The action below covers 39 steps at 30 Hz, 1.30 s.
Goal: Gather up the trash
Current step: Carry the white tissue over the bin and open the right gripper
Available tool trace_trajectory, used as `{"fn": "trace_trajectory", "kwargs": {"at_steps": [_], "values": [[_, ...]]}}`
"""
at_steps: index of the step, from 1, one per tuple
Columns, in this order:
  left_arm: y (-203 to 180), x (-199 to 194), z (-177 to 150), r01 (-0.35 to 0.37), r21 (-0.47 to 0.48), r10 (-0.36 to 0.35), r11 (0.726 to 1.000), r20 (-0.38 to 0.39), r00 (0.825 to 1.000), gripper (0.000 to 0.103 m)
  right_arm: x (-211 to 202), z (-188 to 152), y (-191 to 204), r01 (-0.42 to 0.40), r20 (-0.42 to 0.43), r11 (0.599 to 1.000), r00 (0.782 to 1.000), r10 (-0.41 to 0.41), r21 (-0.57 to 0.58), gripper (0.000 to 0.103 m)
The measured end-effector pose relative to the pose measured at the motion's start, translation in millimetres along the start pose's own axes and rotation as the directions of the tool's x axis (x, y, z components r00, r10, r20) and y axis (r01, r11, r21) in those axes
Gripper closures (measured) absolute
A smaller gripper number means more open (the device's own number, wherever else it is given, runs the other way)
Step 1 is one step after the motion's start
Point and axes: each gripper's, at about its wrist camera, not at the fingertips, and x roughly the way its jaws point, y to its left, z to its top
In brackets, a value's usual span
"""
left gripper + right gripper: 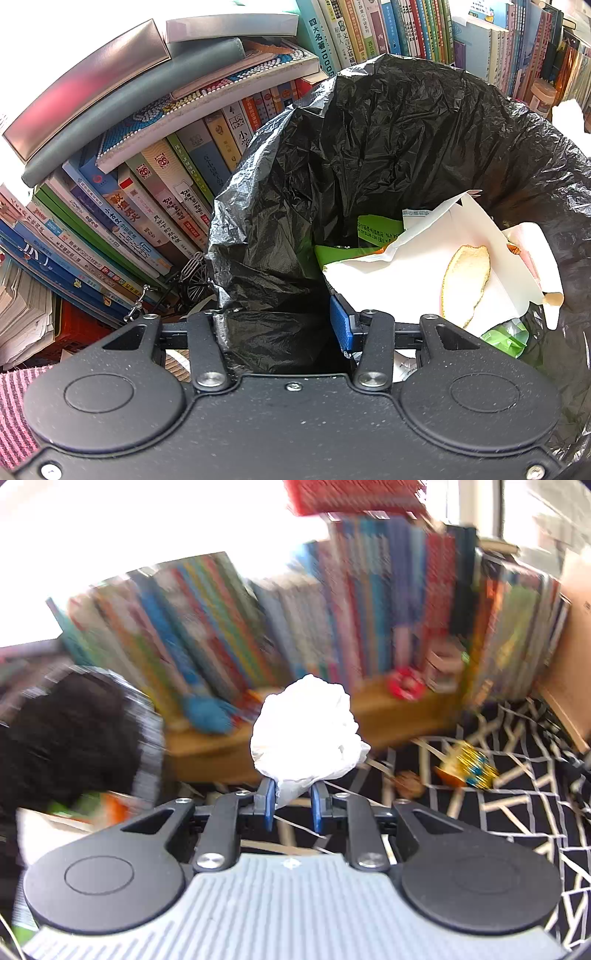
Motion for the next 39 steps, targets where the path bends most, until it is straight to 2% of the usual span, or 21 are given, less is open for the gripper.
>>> {"fn": "trace_trajectory", "kwargs": {"at_steps": [5,9,14,19,24,25,28,31,39], "values": [[0,0,0,0.0,0.0,0.0,1.0,0.0,1.0,0.06,-27,13,19,-0.105,0.067,0.994,0.992,0.105,-0.004,0.078],[0,0,0,0.001,0.002,-0.001,1.0,0.001,1.0,0.059,-41,17,28,-0.218,0.102,0.976,0.971,0.217,-0.003,0.078],[0,0,0,0.001,0.002,-0.001,1.0,0.001,1.0,0.059,-43,16,45,-0.337,0.057,0.941,0.939,0.339,-0.035,0.077],[0,0,0,0.001,0.001,-0.001,1.0,0.001,1.0,0.059,-35,4,63,-0.354,-0.016,0.929,0.935,0.355,-0.108,0.074],[0,0,0,0.001,0.001,-0.001,1.0,0.001,1.0,0.059,-29,-2,72,-0.33,-0.06,0.928,0.944,0.325,-0.171,0.072],[0,0,0,0.001,0.001,-0.001,1.0,0.001,1.0,0.059,-28,-3,72,-0.329,-0.065,0.928,0.944,0.322,-0.175,0.063],[0,0,0,0.001,0.001,-0.001,1.0,0.001,1.0,0.059,-26,-3,72,-0.329,-0.07,0.927,0.944,0.322,-0.178,0.048],[0,0,0,0.002,0.002,-0.002,1.0,0.002,1.0,0.059,-27,-3,72,-0.338,-0.064,0.924,0.941,0.332,-0.179,0.039],[0,0,-1,0.0,0.0,0.0,1.0,0.001,1.0,0.059,-30,-1,70,-0.344,-0.042,0.924,0.939,0.341,-0.17,0.034]]}}
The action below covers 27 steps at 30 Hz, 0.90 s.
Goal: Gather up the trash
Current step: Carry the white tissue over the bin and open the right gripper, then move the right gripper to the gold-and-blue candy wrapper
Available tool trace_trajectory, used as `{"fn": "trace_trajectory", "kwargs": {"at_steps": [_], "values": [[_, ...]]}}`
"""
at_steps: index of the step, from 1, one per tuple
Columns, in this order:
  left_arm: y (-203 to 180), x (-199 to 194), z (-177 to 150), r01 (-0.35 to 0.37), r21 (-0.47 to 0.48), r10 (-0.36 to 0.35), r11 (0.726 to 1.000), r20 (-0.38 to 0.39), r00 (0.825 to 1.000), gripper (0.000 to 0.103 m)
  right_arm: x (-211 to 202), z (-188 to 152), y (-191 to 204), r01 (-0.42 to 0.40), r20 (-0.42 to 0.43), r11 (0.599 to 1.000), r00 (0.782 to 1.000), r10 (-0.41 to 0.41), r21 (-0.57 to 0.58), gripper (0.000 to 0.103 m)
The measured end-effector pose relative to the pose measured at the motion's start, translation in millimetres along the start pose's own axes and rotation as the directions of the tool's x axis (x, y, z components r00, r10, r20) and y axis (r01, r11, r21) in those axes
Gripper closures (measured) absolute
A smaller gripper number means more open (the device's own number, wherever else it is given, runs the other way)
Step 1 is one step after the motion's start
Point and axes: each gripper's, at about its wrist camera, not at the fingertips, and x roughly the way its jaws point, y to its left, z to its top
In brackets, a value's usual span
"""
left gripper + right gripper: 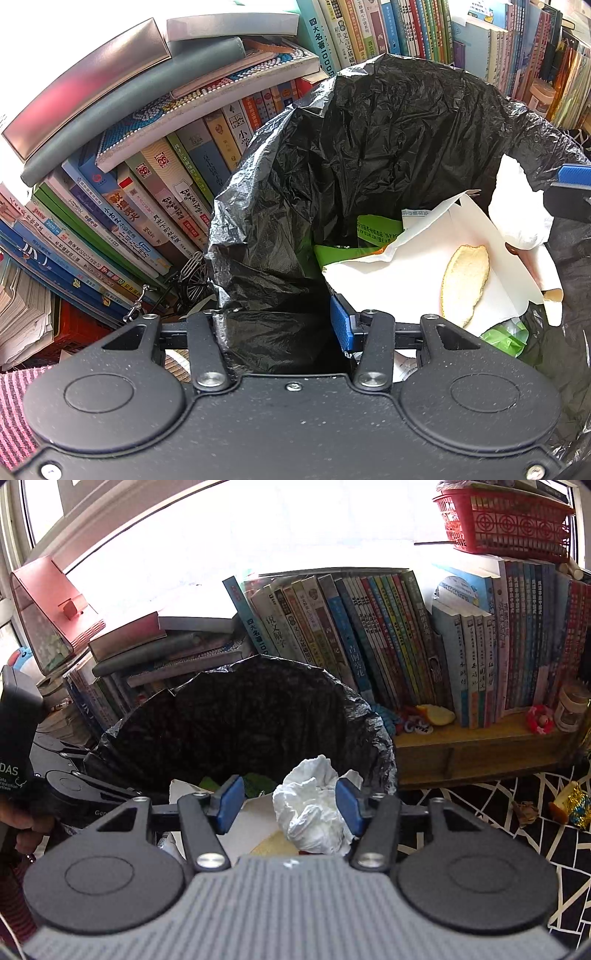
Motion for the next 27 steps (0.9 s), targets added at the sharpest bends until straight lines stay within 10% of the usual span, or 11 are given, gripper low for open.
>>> {"fn": "trace_trajectory", "kwargs": {"at_steps": [11,27], "values": [[0,0,0,-0.001,0.0,0.001,1.0,0.0,1.0,0.059,-21,11,-16,0.005,0.155,0.994,0.988,-0.021,0.106,0.021],[0,0,0,-0.001,0.001,0.001,1.0,0.0,1.0,0.059,-13,0,-87,0.274,0.191,0.915,0.922,-0.338,0.298,0.015]]}}
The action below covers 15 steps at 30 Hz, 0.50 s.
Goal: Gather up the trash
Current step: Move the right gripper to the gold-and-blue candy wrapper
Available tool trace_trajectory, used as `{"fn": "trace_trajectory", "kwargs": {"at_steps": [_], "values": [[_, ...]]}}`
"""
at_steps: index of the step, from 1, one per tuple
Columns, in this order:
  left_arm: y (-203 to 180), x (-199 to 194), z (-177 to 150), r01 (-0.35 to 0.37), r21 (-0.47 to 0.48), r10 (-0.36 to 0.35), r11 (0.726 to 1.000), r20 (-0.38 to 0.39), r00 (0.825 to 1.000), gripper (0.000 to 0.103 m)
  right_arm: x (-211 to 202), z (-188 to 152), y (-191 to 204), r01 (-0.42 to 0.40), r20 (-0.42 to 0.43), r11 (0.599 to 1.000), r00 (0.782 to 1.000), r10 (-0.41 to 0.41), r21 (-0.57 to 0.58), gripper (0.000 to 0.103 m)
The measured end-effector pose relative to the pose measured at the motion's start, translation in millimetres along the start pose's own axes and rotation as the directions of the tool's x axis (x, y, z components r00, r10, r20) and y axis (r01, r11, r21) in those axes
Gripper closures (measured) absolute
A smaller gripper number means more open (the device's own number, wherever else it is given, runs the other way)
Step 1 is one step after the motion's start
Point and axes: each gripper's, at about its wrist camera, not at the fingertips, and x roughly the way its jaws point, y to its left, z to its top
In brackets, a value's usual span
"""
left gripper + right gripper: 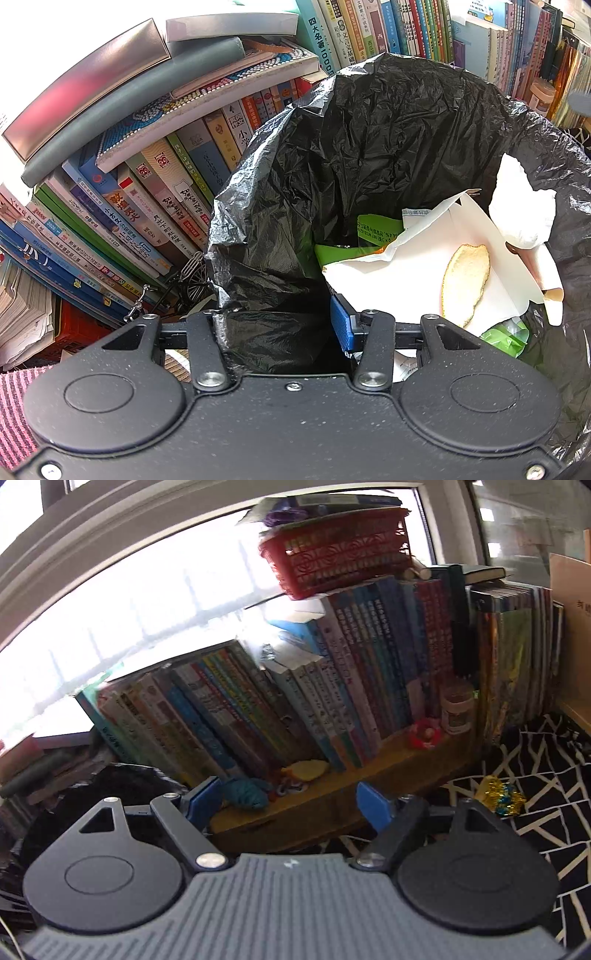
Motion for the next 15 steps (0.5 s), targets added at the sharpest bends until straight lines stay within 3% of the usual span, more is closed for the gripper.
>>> {"fn": "trace_trajectory", "kwargs": {"at_steps": [3,7,11,15], "values": [[0,0,0,-0.001,-0.001,0.001,1.0,0.0,1.0,0.059,20,-12,-25,0.114,-0.013,0.993,0.993,-0.114,-0.007,0.015],[-1,0,0,-0.005,-0.001,0.005,1.0,-0.002,1.0,0.059,45,-29,-77,0.244,-0.049,0.968,0.969,-0.242,0.06,0.015],[-2,0,0,-0.004,0.0,0.004,1.0,-0.002,1.0,0.059,62,-52,-128,0.359,-0.115,0.925,0.931,-0.346,0.122,0.015],[-2,0,1,-0.008,0.0,0.008,1.0,-0.006,1.0,0.058,72,-71,-153,0.44,-0.166,0.894,0.891,-0.422,0.089,0.015]]}}
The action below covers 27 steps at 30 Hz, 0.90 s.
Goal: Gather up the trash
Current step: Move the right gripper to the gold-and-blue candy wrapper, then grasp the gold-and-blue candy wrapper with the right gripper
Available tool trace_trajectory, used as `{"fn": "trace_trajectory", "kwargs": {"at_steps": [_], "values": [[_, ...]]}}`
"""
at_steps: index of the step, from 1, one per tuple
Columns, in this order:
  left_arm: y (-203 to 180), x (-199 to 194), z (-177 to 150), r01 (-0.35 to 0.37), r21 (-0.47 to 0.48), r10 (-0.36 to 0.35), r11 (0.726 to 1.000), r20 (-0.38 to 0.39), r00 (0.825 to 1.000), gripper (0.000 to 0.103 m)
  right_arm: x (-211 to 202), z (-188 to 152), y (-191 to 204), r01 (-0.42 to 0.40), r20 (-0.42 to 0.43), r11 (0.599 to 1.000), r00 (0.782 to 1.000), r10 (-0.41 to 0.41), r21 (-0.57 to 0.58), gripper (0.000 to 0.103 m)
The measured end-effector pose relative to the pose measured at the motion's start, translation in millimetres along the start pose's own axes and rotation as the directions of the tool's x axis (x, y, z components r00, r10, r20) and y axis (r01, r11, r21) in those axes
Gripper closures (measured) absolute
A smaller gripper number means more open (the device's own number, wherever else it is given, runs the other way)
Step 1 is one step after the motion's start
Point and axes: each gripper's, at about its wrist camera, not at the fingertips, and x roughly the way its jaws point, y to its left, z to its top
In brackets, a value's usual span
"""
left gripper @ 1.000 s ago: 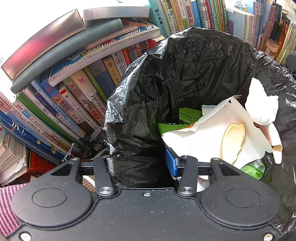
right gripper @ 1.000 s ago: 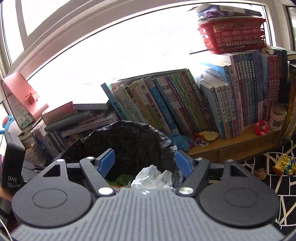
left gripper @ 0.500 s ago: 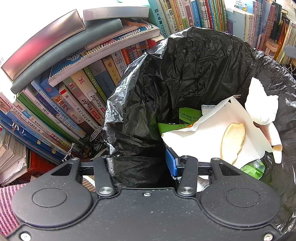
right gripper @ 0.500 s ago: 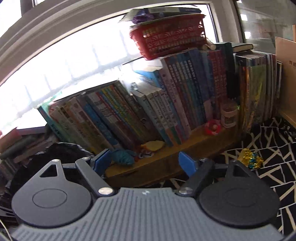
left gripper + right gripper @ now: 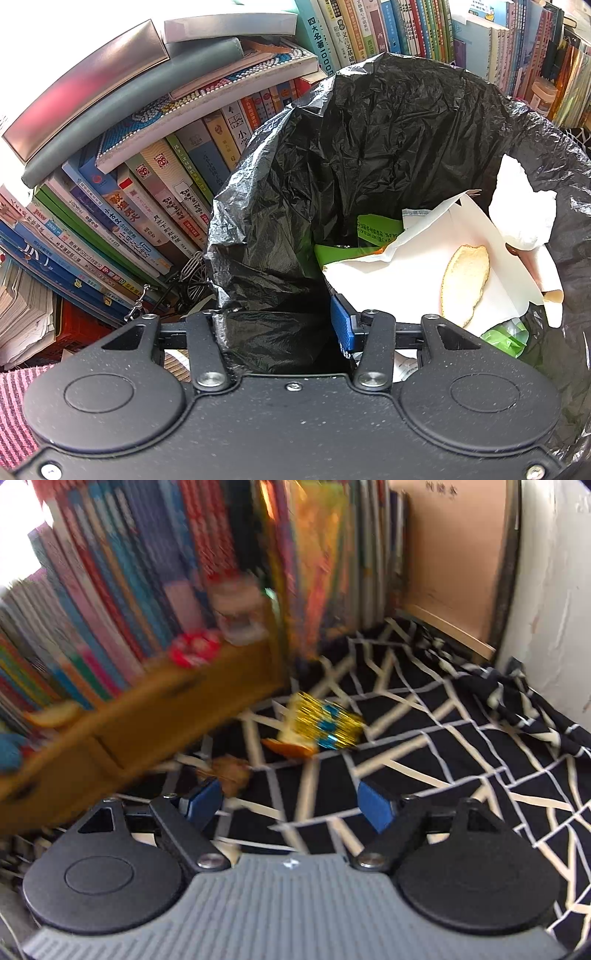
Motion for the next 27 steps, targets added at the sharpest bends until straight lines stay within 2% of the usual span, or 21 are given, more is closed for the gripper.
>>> {"fn": "trace_trajectory", "kwargs": {"at_steps": [8,13,16,19,20,21,22,24,25,27], "values": [[-3,1,2,-0.02,0.0,0.02,1.0,-0.016,1.0,0.057,36,15,-8,0.042,0.012,0.999,0.999,-0.043,0.023,0.015],[-4,2,3,-0.034,-0.005,0.034,0.999,-0.023,0.999,0.056,65,41,-13,0.094,0.029,0.983,0.995,-0.099,0.157,0.015],[-3,4,5,-0.041,-0.013,0.041,0.999,-0.028,0.999,0.056,86,53,-11,0.128,0.003,0.977,0.991,-0.13,0.173,0.015],[-3,6,6,-0.052,-0.014,0.051,0.999,-0.031,0.998,0.056,112,59,-9,0.147,-0.084,0.975,0.987,-0.134,0.165,0.017],[-3,6,6,-0.053,-0.015,0.053,0.998,-0.032,0.998,0.056,117,59,-8,0.152,-0.11,0.975,0.985,-0.136,0.162,0.02],[-3,6,6,-0.056,-0.015,0.055,0.998,-0.032,0.998,0.056,122,58,-7,0.151,-0.136,0.976,0.982,-0.13,0.159,0.032],[-3,7,6,-0.057,-0.015,0.057,0.998,-0.032,0.998,0.056,124,56,-5,0.151,-0.154,0.976,0.98,-0.127,0.156,0.053],[-3,8,6,-0.06,-0.016,0.059,0.998,-0.033,0.998,0.056,122,51,0,0.155,-0.169,0.976,0.977,-0.128,0.153,0.076],[-3,8,6,-0.061,-0.017,0.06,0.998,-0.032,0.998,0.056,119,49,3,0.15,-0.165,0.978,0.978,-0.126,0.144,0.083],[-3,8,5,-0.06,-0.017,0.06,0.998,-0.032,0.998,0.056,110,45,10,0.14,-0.154,0.984,0.98,-0.122,0.113,0.084]]}}
